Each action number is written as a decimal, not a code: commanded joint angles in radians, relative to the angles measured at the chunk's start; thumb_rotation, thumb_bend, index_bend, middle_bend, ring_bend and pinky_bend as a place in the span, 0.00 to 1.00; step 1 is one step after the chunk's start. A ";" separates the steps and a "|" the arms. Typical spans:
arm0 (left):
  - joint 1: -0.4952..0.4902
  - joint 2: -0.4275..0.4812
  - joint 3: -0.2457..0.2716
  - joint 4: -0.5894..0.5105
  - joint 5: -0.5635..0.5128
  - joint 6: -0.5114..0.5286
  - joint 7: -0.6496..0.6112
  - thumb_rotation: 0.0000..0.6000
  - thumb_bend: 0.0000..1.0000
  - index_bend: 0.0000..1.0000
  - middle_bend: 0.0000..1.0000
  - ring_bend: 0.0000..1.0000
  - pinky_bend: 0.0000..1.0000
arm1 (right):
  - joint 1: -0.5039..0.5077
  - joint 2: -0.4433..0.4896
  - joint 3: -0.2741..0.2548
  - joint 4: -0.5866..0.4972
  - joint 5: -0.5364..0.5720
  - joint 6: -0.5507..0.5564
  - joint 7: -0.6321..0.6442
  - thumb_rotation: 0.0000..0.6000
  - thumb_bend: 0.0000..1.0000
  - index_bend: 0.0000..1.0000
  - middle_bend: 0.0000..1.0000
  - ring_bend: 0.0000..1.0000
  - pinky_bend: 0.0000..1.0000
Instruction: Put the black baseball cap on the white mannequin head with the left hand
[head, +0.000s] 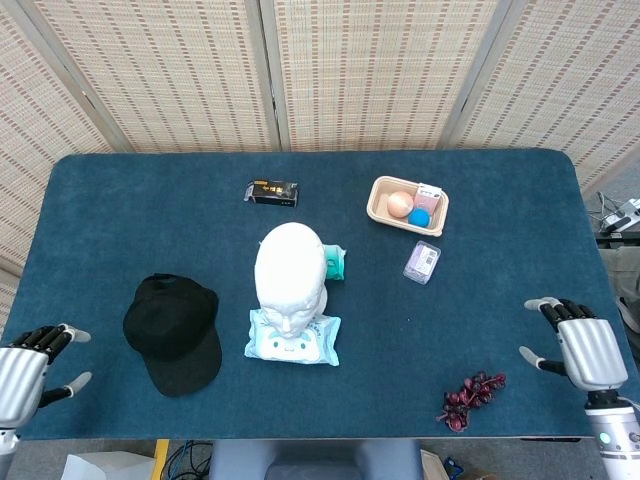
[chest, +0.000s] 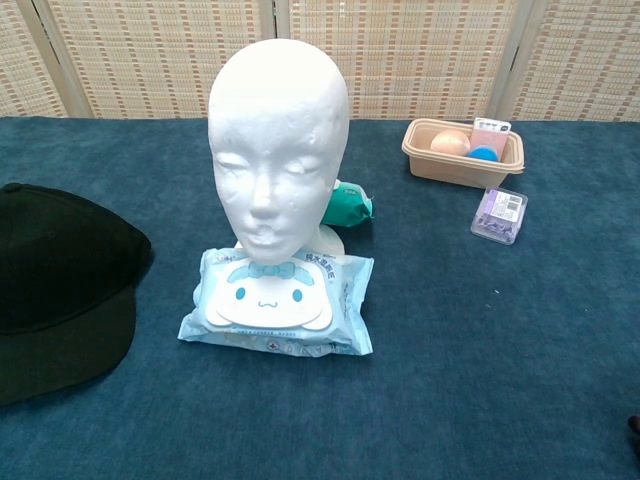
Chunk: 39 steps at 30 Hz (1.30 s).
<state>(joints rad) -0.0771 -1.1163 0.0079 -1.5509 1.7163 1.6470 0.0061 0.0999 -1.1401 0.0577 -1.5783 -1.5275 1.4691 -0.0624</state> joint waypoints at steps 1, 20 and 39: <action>0.001 0.000 0.019 0.004 0.033 0.001 0.003 1.00 0.03 0.45 0.46 0.39 0.46 | -0.001 0.001 0.001 -0.001 -0.001 0.004 0.002 1.00 0.09 0.33 0.35 0.31 0.38; -0.018 -0.038 0.085 -0.008 0.139 -0.054 0.046 1.00 0.00 0.46 0.47 0.39 0.46 | -0.006 0.006 0.002 -0.003 -0.001 0.014 0.008 1.00 0.09 0.33 0.35 0.31 0.38; -0.058 -0.099 0.111 -0.012 0.167 -0.142 0.094 1.00 0.00 0.47 0.48 0.39 0.46 | -0.021 0.026 0.009 -0.010 0.004 0.041 0.038 1.00 0.09 0.33 0.35 0.31 0.38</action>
<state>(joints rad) -0.1347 -1.2145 0.1180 -1.5629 1.8824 1.5052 0.0989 0.0789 -1.1142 0.0670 -1.5882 -1.5238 1.5100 -0.0246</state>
